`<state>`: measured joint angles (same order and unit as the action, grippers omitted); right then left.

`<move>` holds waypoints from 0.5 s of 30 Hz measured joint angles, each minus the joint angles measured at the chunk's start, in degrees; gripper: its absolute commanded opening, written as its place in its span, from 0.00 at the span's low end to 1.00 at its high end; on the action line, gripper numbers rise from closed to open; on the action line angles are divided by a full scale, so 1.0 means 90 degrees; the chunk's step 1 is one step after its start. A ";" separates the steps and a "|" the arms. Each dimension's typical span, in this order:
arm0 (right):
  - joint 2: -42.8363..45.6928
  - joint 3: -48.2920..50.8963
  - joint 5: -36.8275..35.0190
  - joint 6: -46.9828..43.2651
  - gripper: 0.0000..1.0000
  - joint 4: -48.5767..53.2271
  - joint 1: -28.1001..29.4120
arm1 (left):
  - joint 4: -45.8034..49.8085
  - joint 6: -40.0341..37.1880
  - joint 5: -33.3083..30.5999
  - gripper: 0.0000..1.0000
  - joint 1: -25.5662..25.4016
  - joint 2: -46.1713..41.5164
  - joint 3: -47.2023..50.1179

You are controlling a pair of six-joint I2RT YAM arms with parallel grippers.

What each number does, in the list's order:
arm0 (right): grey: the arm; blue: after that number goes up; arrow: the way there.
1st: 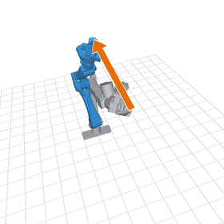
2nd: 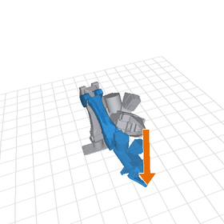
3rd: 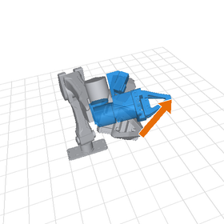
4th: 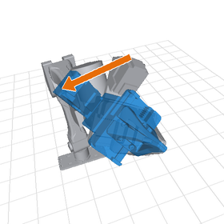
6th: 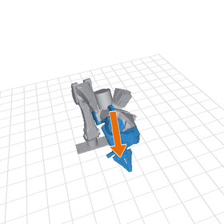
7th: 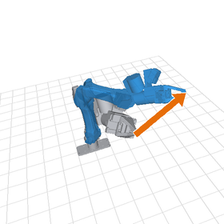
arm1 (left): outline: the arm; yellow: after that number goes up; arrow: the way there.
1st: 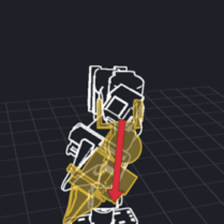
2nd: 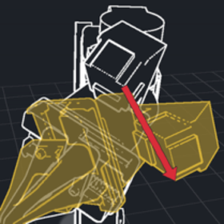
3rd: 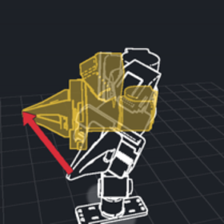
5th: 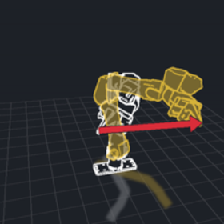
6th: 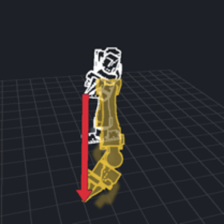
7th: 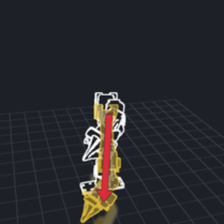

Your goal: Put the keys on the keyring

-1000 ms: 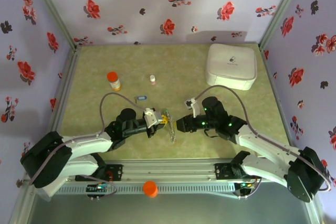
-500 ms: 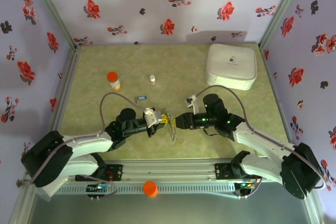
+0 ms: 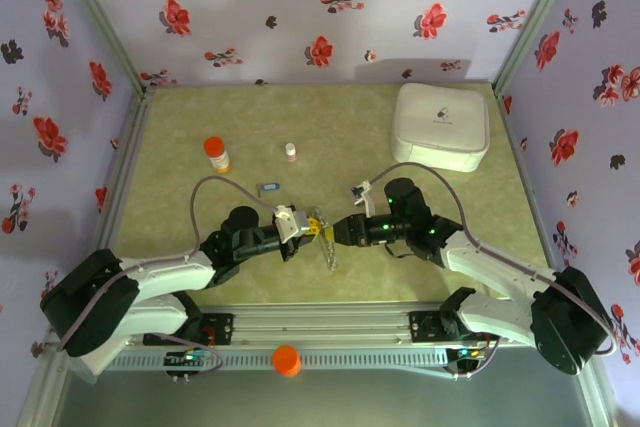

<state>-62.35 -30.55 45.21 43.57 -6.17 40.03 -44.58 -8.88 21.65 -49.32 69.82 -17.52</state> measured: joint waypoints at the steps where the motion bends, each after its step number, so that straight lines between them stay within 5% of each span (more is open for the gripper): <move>1: 0.0000 0.0000 -0.0002 0.0002 0.27 0.0000 0.0000 | 0.0000 0.0000 0.0000 0.00 -0.0002 0.0000 0.0000; 15: -0.0005 -0.0007 -0.0340 -0.0010 0.19 0.0024 0.0000 | -0.0022 0.0002 0.0005 0.00 -0.0002 0.0044 0.0000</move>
<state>-62.39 -30.61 42.15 43.48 -5.96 40.03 -44.77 -8.86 21.69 -49.34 70.22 -17.52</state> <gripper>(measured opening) 0.197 0.058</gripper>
